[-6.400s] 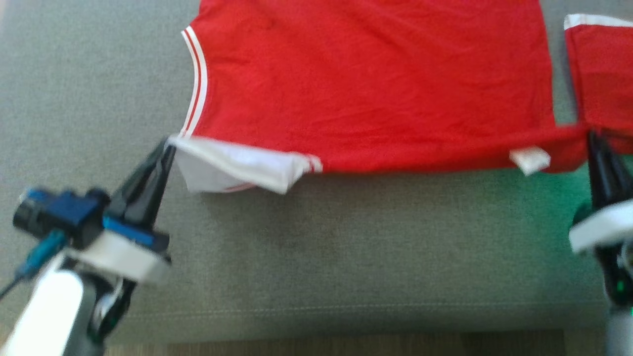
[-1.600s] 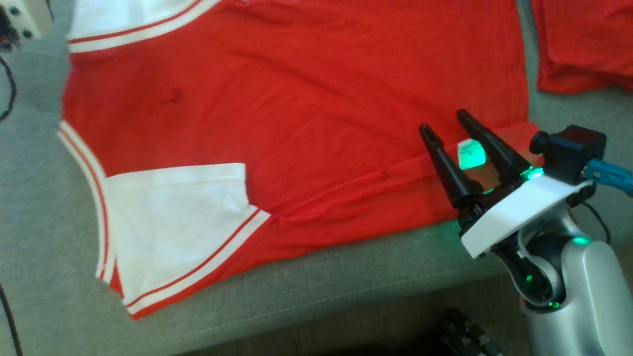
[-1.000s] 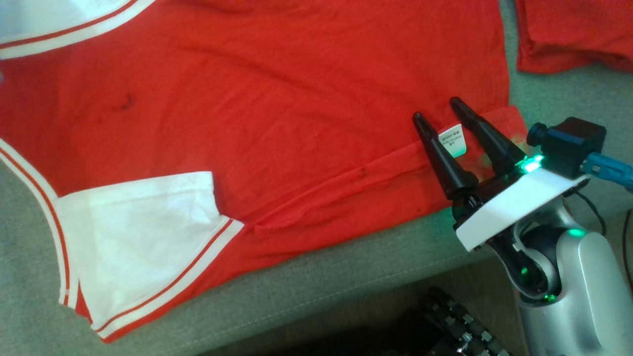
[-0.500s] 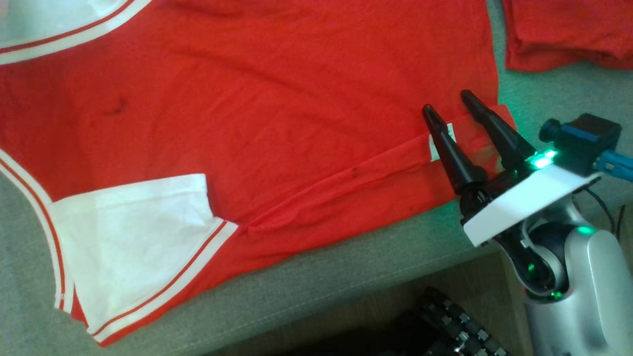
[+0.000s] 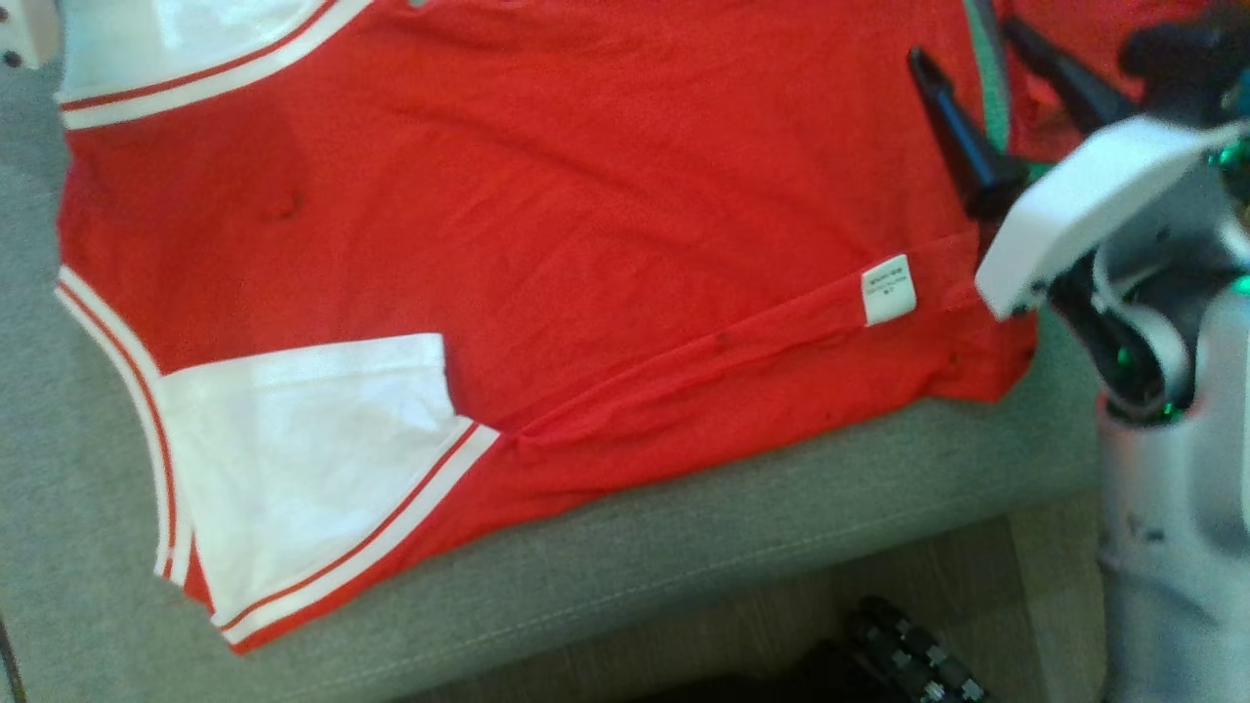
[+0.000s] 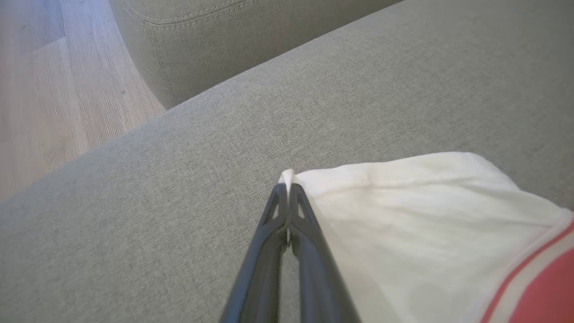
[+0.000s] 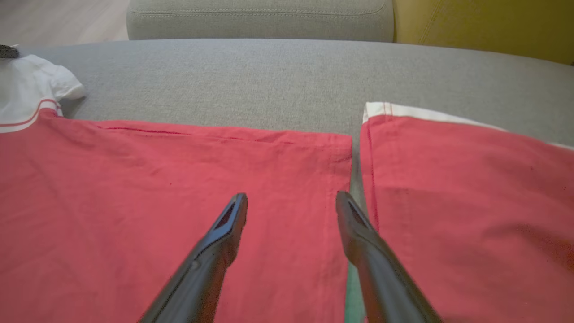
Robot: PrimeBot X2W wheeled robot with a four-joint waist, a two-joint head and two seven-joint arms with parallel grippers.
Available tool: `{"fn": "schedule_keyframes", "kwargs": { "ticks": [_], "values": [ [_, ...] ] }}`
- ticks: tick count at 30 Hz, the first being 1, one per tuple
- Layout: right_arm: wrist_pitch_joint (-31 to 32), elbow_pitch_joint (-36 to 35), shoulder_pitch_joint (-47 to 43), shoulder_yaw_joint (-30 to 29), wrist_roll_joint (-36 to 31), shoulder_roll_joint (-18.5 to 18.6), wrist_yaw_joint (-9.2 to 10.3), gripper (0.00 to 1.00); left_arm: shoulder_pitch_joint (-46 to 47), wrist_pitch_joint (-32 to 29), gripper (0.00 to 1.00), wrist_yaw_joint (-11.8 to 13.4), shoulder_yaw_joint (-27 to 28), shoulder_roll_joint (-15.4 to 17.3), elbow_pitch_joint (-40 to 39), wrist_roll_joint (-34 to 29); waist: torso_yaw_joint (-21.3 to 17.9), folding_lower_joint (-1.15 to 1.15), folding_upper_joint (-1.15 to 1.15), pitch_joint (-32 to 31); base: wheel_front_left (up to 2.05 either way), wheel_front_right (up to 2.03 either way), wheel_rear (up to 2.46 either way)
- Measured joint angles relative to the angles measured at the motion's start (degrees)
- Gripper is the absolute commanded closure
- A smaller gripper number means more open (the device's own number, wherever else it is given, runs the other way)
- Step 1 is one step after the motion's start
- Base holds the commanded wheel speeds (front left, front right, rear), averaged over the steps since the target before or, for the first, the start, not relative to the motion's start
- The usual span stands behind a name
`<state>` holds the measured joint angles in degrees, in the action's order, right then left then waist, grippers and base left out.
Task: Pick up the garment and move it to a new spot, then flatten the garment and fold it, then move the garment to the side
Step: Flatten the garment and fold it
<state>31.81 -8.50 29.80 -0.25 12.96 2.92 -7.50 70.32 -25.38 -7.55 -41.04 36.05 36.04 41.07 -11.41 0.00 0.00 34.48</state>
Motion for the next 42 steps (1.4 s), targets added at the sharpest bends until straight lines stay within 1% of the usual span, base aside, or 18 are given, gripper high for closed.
{"fn": "schedule_keyframes", "kwargs": {
  "ticks": [3, 9, 18, 21, 22, 23, 24, 28, 29, 30, 31, 32, 33, 34, 36, 38, 42],
  "values": [
    [1.5, 3.4, 3.9, -1.2, -1.4, 0.1, -0.01, 0.00, 0.0, 1.2, 1.00, 0.0, -1.2, -0.2, -0.6, 1.0, 1.2, 0.00, 0.00, -0.5, 0.00, 0.00, 0.00],
    [1.1, 12.1, 8.1, -4.6, -4.5, 0.1, -0.01, 0.00, 0.0, 3.3, 1.00, 0.0, -3.9, -0.6, -1.3, 2.3, 3.4, 0.00, 0.00, -0.7, 0.00, 0.00, 0.00],
    [-3.0, 24.5, 14.3, -8.8, -5.4, 0.1, -0.01, 0.00, 0.7, 5.0, 1.00, 0.0, -7.3, -0.6, -1.5, 3.1, 4.8, 0.00, 0.00, -0.7, 0.00, 0.00, 0.00],
    [-4.7, 28.5, 16.7, -9.0, -5.0, 0.1, -0.01, 0.00, 1.3, 5.4, 1.00, 0.0, -8.4, -0.6, -1.5, 3.4, 5.1, 0.00, 0.00, -0.6, 0.00, 0.00, 0.00],
    [-5.7, 30.9, 18.2, -9.0, -4.3, 0.1, -0.01, 0.00, 1.9, 5.5, 1.00, 0.0, -8.8, -0.6, -1.4, 3.9, 5.4, 0.00, 0.00, -0.5, 0.00, 0.00, 0.00],
    [-5.7, 30.9, 18.2, -9.0, -4.3, 0.1, -0.01, 0.00, 1.9, 5.5, 1.00, 0.0, -8.8, -0.6, -1.4, 3.9, 5.4, 0.00, 0.00, -0.5, 0.00, 0.00, 0.00],
    [-6.8, 33.0, 19.6, -8.9, -4.3, 0.1, -0.01, 0.00, 2.4, 5.9, 1.00, 0.0, -9.3, -0.6, -1.4, 4.0, 5.6, 0.00, 0.00, -0.4, 0.00, 0.00, 0.00],
    [-8.5, 36.5, 21.3, -8.8, -4.3, 0.1, -0.01, 0.00, 2.8, 6.2, 1.00, 0.0, -10.3, -0.5, -1.0, 4.6, 6.0, 0.00, 0.00, -0.4, 0.00, 0.00, 0.00],
    [-8.9, 37.0, 21.5, -8.8, -4.3, 0.2, -0.01, 0.02, 2.8, 6.4, 1.00, 0.0, -10.5, -0.5, -0.9, 4.7, 6.1, 0.00, 0.00, -0.5, 0.00, 0.00, 0.00],
    [-9.2, 37.6, 21.7, -8.8, -4.3, 0.2, -0.01, 0.08, 2.8, 6.4, 1.00, 0.0, -10.7, -0.5, -0.7, 4.9, 6.1, 0.00, 0.00, -0.5, 0.00, 0.00, 0.00],
    [-9.3, 38.1, 22.0, -8.8, -4.3, 0.2, -0.01, 0.20, 2.8, 6.6, 1.00, 0.0, -11.0, -0.4, -0.6, 5.1, 6.2, 0.00, 0.00, -0.6, 0.00, 0.00, 0.00],
    [-9.5, 38.5, 22.2, -8.8, -4.3, 0.2, -0.01, 0.43, 2.8, 6.8, 1.00, 0.0, -11.2, -0.4, -0.5, 5.1, 6.2, 0.00, 0.00, -0.7, 0.00, 0.00, 0.00],
    [-9.7, 38.8, 22.5, -8.8, -4.3, 0.2, -0.01, 0.55, 2.8, 6.9, 1.00, 0.0, -11.3, -0.3, -0.4, 5.1, 6.2, 0.00, 0.00, -0.7, 0.00, 0.00, 0.00],
    [-9.7, 39.1, 22.7, -8.8, -4.3, 0.2, -0.01, 0.62, 2.8, 7.0, 1.00, 0.0, -11.5, -0.3, -0.3, 5.1, 6.2, 0.00, 0.00, -0.8, 0.00, 0.00, 0.00],
    [-9.7, 39.5, 22.7, -8.7, -4.4, 0.2, -0.01, 0.73, 2.9, 7.4, 1.00, 0.0, -11.8, -0.3, 0.0, 5.4, 6.2, 0.00, 0.00, -0.9, 0.00, 0.00, 0.00],
    [-9.9, 39.5, 22.8, -8.6, -4.4, 0.2, -0.01, 1.00, 2.9, 7.7, 1.00, 0.0, -12.0, -0.3, 0.4, 5.7, 6.2, 0.00, 0.00, -1.1, 0.00, 0.00, 0.00],
    [-10.3, 39.5, 23.1, -8.8, -4.6, 0.2, -0.01, 1.00, 3.1, 10.3, 1.00, 0.0, -12.3, -0.3, 0.6, 5.9, 6.4, 0.00, 0.00, -1.4, 0.00, 0.00, 0.00]
  ]
}}
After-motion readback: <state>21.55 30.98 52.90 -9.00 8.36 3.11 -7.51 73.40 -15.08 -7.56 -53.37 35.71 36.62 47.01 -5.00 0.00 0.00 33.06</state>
